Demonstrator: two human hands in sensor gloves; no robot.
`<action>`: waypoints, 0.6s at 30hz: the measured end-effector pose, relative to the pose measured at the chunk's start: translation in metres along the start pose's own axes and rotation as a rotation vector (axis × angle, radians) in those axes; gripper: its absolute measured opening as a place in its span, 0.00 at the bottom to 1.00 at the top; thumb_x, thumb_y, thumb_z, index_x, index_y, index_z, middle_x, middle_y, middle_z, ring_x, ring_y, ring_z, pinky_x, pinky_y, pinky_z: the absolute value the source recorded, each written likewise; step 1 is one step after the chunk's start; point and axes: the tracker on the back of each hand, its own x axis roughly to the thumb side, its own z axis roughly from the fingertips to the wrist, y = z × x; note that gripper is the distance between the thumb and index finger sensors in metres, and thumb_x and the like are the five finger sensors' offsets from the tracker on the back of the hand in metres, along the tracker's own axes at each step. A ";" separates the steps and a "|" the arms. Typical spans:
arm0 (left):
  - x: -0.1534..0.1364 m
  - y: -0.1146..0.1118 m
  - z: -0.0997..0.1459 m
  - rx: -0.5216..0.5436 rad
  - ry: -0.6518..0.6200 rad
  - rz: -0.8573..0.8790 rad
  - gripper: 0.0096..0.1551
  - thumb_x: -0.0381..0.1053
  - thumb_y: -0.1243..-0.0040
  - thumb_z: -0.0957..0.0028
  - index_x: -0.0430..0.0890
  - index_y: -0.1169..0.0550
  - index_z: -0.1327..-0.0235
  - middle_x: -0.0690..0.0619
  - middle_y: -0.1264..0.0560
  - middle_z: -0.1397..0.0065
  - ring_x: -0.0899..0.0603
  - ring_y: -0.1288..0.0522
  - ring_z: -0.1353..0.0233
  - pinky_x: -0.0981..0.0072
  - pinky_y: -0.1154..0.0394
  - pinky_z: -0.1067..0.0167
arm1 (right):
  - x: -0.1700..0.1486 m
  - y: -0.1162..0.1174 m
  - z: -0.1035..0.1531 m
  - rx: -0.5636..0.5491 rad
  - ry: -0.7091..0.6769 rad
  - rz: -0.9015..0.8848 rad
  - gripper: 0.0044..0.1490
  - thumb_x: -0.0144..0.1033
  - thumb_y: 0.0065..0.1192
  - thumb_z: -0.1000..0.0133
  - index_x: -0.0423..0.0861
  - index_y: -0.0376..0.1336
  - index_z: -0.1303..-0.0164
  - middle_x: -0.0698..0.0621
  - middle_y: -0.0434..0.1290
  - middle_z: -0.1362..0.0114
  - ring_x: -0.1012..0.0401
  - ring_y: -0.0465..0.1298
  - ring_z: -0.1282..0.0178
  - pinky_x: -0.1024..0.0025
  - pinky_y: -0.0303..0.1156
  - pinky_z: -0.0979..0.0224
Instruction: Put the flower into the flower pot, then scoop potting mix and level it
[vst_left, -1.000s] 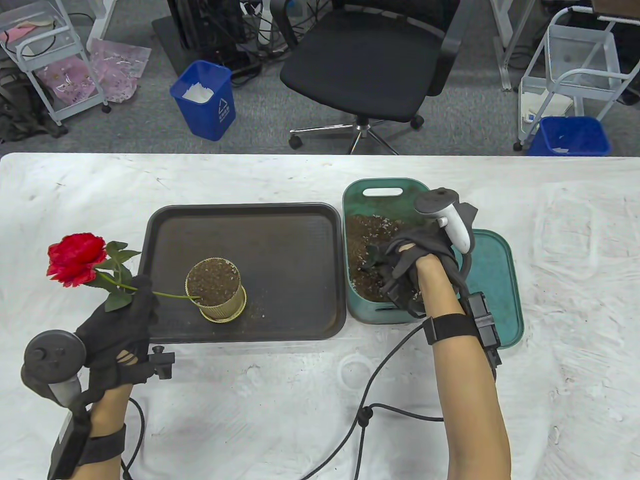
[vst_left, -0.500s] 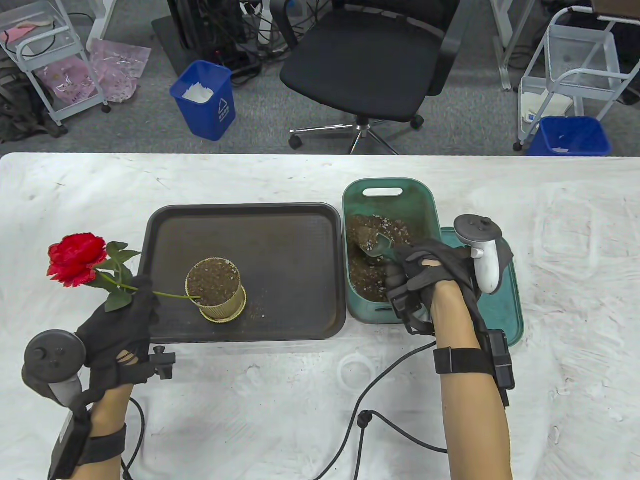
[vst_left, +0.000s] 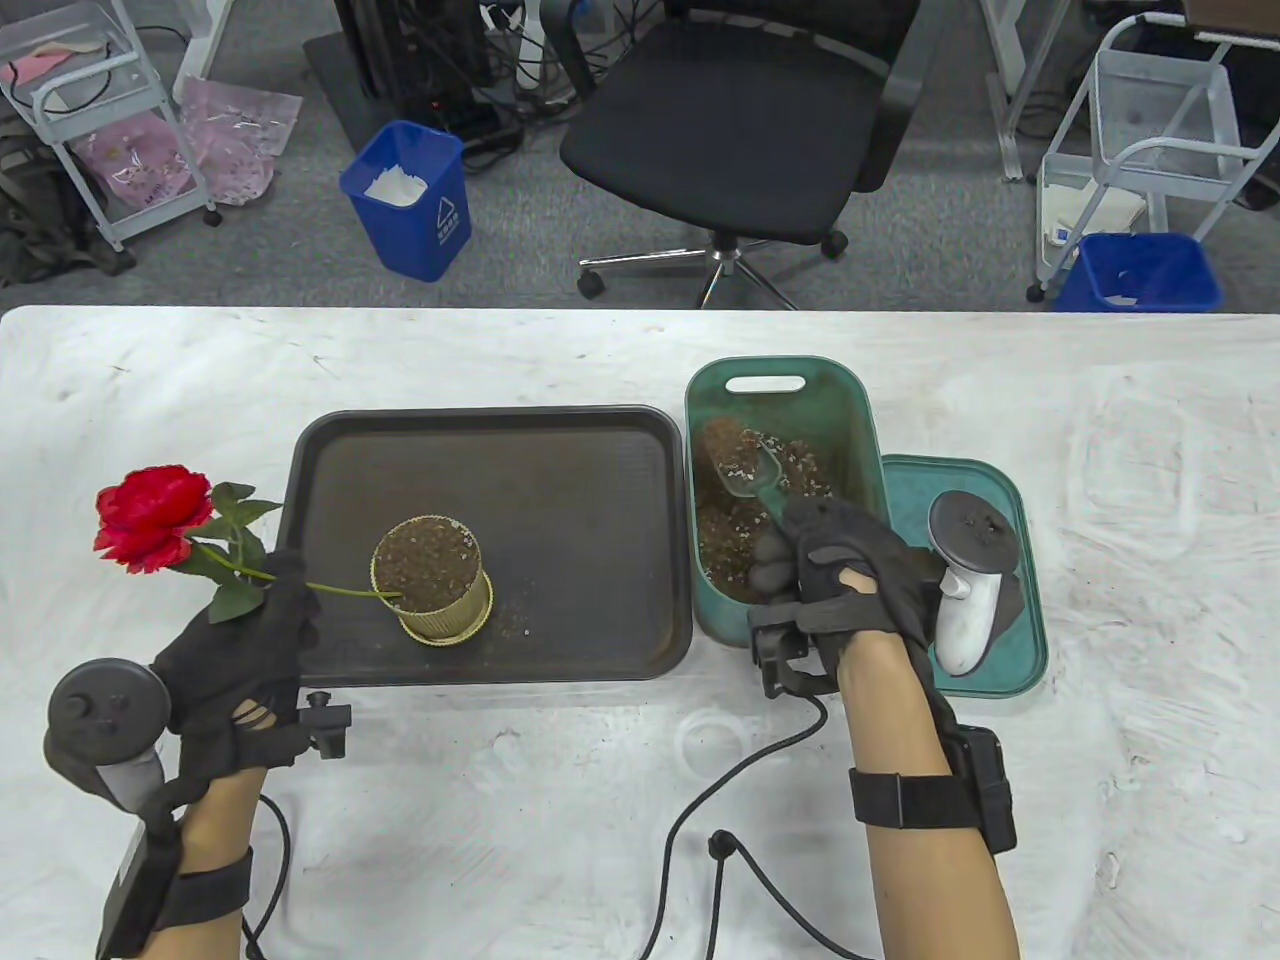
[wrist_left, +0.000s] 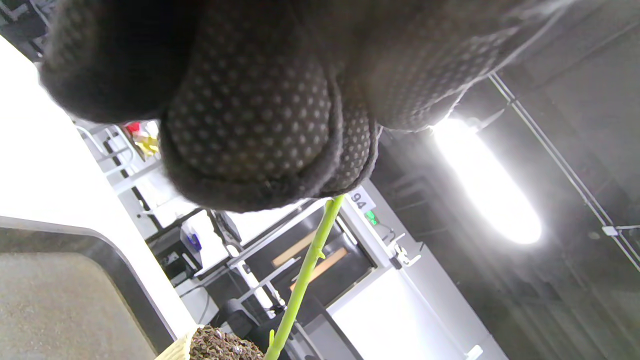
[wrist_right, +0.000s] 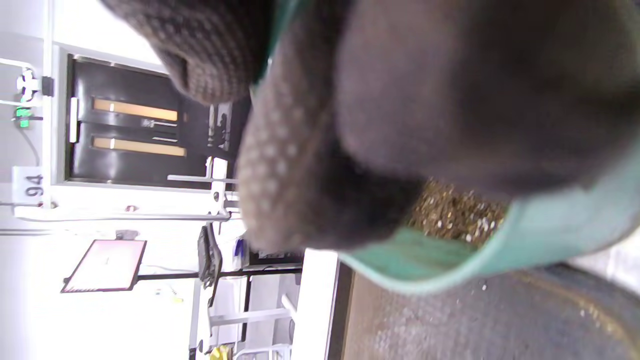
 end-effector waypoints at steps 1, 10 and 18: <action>0.000 0.000 0.000 0.000 -0.001 0.000 0.22 0.58 0.30 0.55 0.50 0.12 0.53 0.55 0.10 0.58 0.51 0.09 0.71 0.63 0.12 0.67 | 0.001 0.008 0.003 0.024 -0.013 0.002 0.34 0.39 0.62 0.52 0.32 0.66 0.41 0.41 0.84 0.55 0.55 0.89 0.77 0.68 0.88 0.81; 0.000 0.000 0.000 -0.002 -0.005 0.000 0.22 0.58 0.30 0.55 0.50 0.12 0.52 0.55 0.10 0.58 0.51 0.08 0.71 0.63 0.12 0.67 | 0.000 0.101 0.023 0.309 -0.053 0.063 0.34 0.40 0.62 0.51 0.32 0.66 0.41 0.41 0.84 0.55 0.55 0.89 0.77 0.68 0.88 0.80; 0.001 -0.001 0.001 -0.002 -0.002 0.003 0.22 0.58 0.30 0.55 0.50 0.12 0.52 0.55 0.10 0.58 0.51 0.09 0.71 0.63 0.12 0.67 | -0.009 0.172 0.017 0.422 -0.037 0.182 0.33 0.40 0.63 0.51 0.33 0.66 0.41 0.41 0.84 0.55 0.55 0.89 0.77 0.68 0.88 0.80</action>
